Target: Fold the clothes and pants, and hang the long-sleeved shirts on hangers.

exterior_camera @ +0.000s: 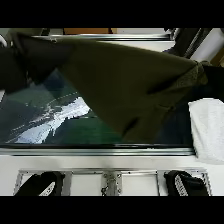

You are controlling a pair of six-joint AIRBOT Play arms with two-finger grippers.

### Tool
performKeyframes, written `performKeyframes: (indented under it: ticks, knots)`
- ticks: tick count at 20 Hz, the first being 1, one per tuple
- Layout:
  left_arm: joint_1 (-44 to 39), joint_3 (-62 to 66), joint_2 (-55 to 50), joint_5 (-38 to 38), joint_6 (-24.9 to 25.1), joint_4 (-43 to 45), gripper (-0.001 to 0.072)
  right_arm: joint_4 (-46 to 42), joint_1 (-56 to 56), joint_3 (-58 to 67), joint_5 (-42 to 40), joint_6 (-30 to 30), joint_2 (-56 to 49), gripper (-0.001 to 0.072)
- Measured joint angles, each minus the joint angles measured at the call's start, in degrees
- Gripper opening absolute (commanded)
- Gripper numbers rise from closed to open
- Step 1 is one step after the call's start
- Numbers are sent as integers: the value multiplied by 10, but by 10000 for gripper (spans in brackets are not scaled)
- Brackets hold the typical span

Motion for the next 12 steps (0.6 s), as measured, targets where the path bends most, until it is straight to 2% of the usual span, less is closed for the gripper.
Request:
performKeyframes:
  ticks: [3, 7, 9, 11, 12]
  knots:
    - [-22, -89, 43, 5, -38, 1, 21, -6, 0, 0, 39, 35, -3, 30]
    - [-57, -195, 41, 20, -70, 1, 21, -12, 15, 0, 78, 51, -83, 30]
    - [-75, -225, 4, 45, -66, 1, 22, -22, 37, 0, 68, 44, -146, 31]
    - [-83, -229, -51, 86, -47, 1, 22, -29, 54, 0, 23, 26, -215, 41]
    - [-82, -219, -89, 109, -35, 1, 117, -33, 58, 3, -7, 17, -248, 186]
